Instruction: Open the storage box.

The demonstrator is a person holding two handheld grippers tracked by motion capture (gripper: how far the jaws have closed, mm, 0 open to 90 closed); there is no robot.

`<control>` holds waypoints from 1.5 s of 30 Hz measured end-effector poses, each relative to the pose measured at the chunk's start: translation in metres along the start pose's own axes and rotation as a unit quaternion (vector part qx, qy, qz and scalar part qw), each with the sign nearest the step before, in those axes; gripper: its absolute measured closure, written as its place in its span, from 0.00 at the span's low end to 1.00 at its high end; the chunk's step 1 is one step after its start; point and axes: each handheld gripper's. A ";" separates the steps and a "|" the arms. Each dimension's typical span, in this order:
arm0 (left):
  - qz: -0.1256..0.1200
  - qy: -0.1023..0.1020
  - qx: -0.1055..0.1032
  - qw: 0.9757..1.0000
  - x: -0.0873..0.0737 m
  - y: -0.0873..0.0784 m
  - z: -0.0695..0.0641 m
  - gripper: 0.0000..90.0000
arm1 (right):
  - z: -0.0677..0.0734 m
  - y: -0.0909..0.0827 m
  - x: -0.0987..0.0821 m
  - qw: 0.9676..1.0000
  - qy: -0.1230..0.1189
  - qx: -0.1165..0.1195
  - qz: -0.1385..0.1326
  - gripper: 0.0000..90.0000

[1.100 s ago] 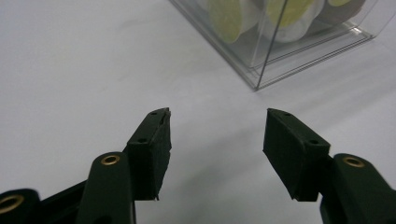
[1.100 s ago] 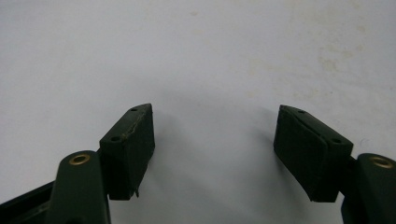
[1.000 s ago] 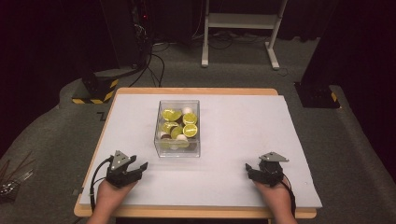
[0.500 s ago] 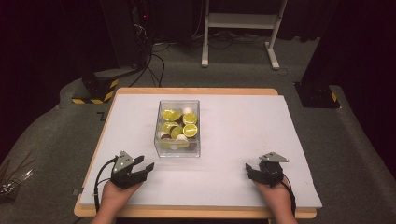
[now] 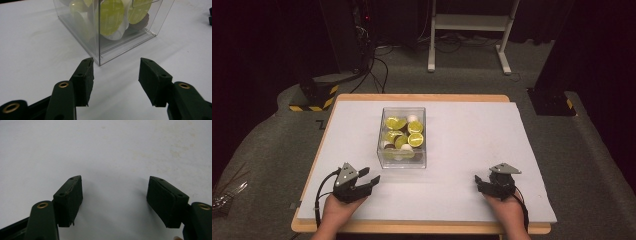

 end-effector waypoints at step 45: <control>-0.016 0.001 -0.039 0.999 0.008 0.011 -0.031 0.49 | 0.000 0.000 0.000 1.000 0.000 0.000 0.000 0.32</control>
Point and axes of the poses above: each handheld gripper's, and its own axes: y roughly forward along the jaws, x roughly out of its top, z roughly to its left, and after that the axes turned 11 degrees about x, right-handed
